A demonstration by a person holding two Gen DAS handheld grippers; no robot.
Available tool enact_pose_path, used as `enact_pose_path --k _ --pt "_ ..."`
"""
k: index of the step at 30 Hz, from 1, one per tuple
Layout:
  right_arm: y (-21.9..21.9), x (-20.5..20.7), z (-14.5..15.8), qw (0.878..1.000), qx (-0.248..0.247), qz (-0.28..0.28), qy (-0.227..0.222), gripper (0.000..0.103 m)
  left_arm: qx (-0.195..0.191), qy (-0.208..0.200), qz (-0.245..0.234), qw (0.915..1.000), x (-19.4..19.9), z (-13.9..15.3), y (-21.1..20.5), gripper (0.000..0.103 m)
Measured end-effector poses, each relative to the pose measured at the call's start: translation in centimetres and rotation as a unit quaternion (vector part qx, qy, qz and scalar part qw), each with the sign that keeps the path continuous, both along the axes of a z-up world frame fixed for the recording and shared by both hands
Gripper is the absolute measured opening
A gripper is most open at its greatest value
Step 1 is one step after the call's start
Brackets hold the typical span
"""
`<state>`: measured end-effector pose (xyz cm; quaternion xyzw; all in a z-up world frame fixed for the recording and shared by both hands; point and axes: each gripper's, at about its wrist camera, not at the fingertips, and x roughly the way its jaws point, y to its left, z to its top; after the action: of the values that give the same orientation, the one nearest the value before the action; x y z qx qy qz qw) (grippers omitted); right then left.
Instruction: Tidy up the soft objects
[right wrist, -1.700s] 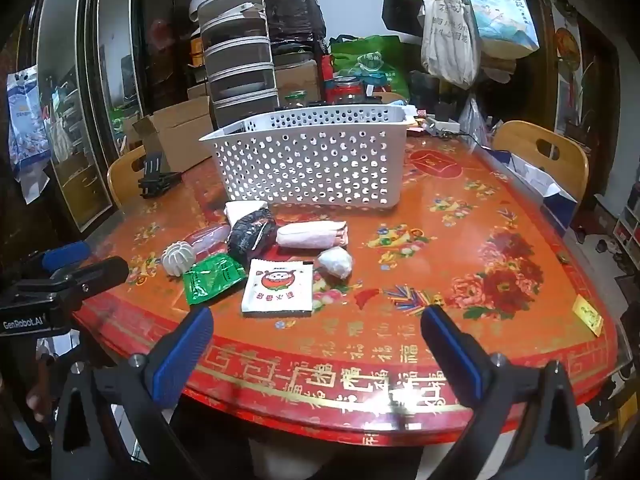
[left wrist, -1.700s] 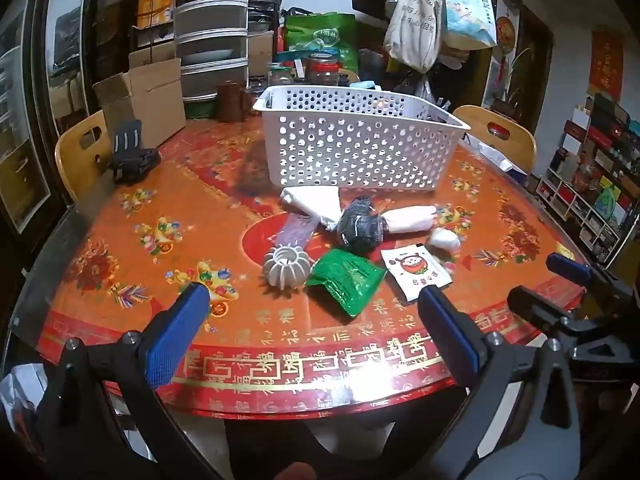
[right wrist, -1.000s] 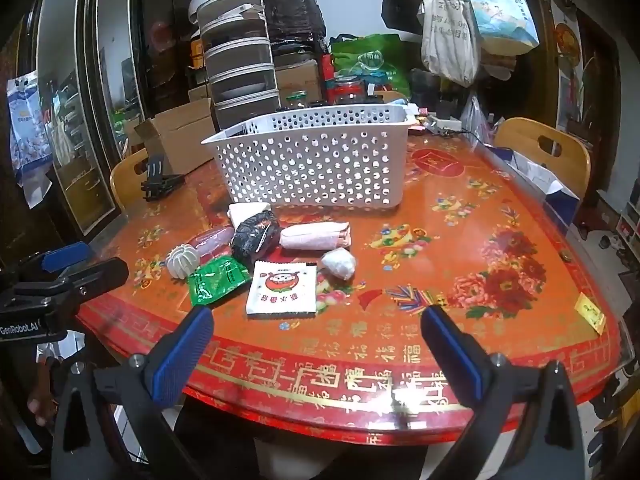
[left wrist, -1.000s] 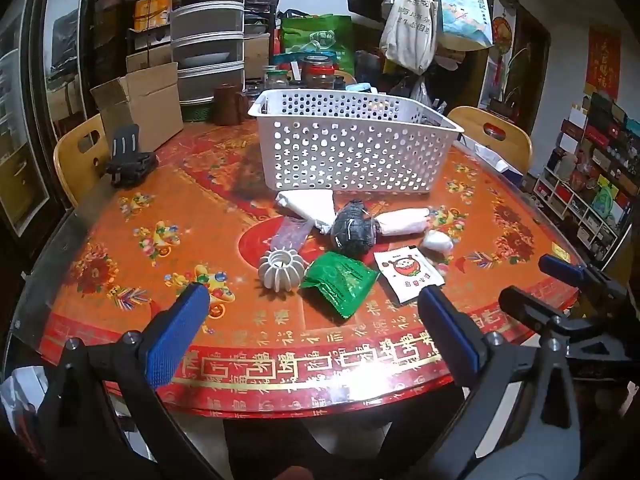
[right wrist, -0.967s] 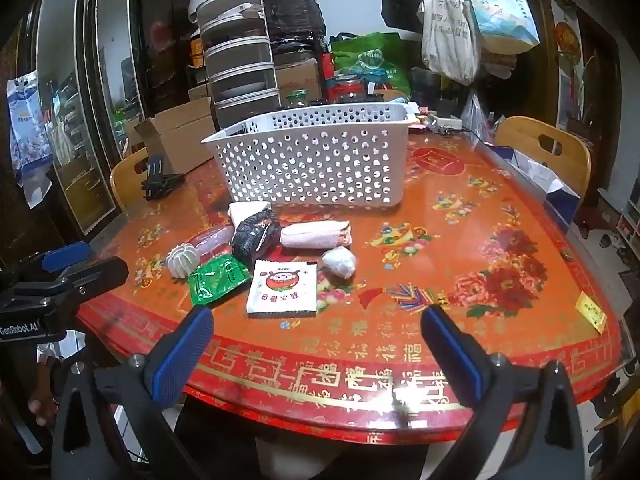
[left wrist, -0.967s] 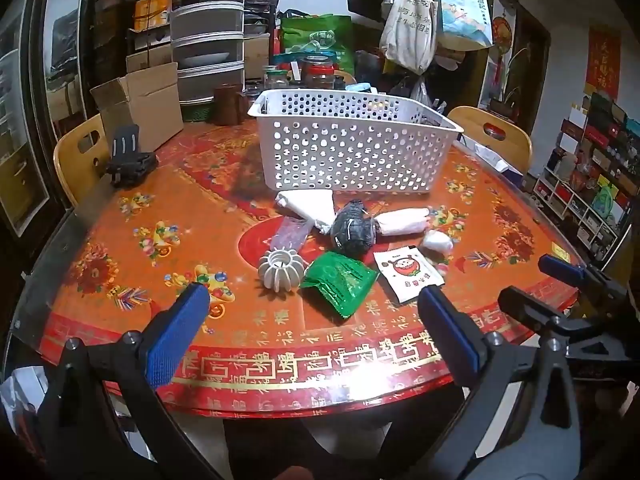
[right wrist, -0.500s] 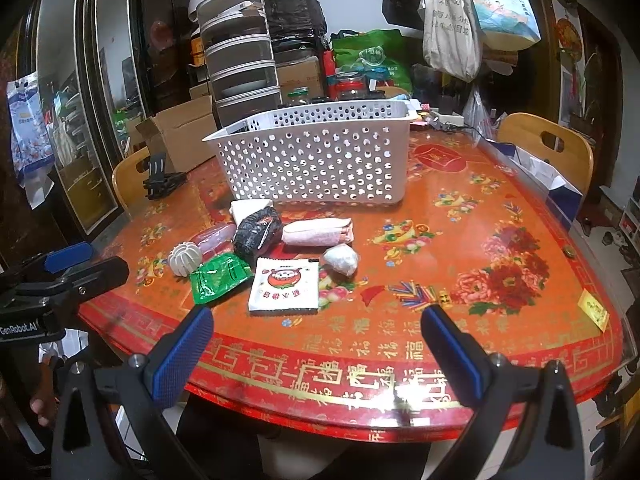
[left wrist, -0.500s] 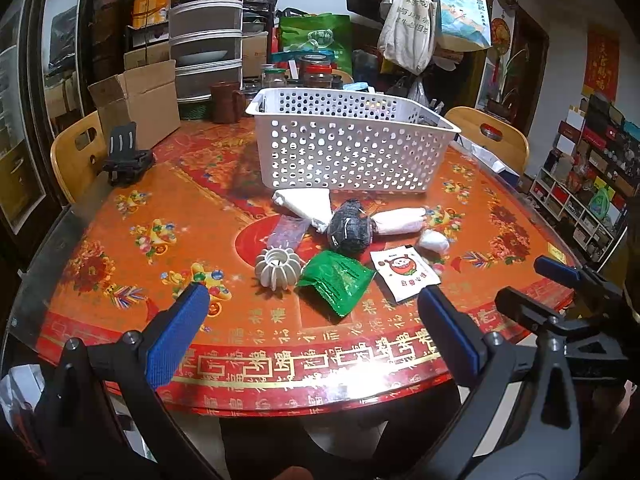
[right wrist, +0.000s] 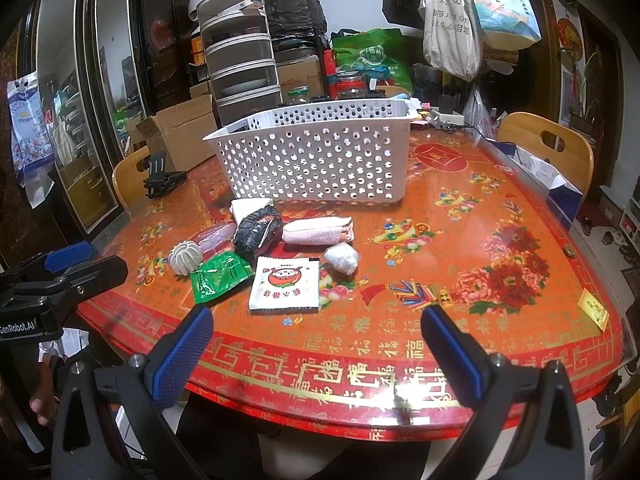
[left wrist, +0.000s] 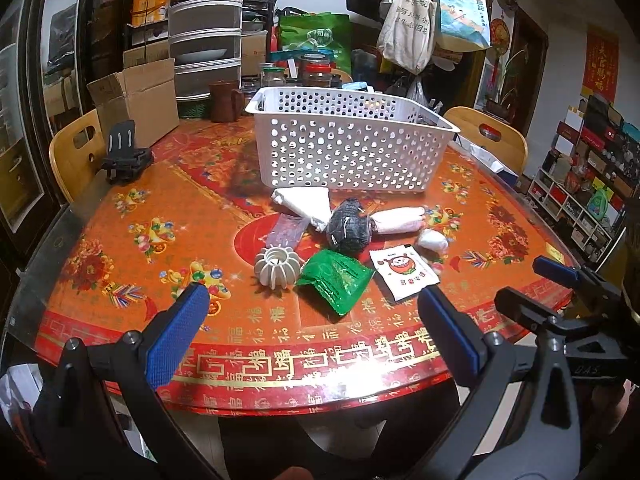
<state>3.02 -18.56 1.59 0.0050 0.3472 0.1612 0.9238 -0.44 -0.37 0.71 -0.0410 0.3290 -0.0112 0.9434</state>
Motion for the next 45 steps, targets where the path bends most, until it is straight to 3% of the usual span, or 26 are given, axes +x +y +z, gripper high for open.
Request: enact_pose_path --k 34,38,42,45 --pt "0.7 0.6 -1.3 1.000 -0.009 0.008 0.021 0.103 0.000 0.014 0.004 0.9999 0.8 -1.3 0.5 0.103" --pt "0.6 0.8 -1.6 1.000 -0.006 0.007 0.027 0.103 0.019 0.010 0.014 0.9997 1.1 -1.5 0.2 0.103" --pt "0.5 1.3 -2.1 0.999 -0.002 0.003 0.034 0.103 0.086 -0.025 0.054 0.9946 1.1 -1.7 -0.4 0.103" --pt "0.2 1.9 -2.9 0.999 0.003 0.004 0.043 0.103 0.073 -0.023 0.043 0.9961 1.8 -2.4 0.2 0.103"
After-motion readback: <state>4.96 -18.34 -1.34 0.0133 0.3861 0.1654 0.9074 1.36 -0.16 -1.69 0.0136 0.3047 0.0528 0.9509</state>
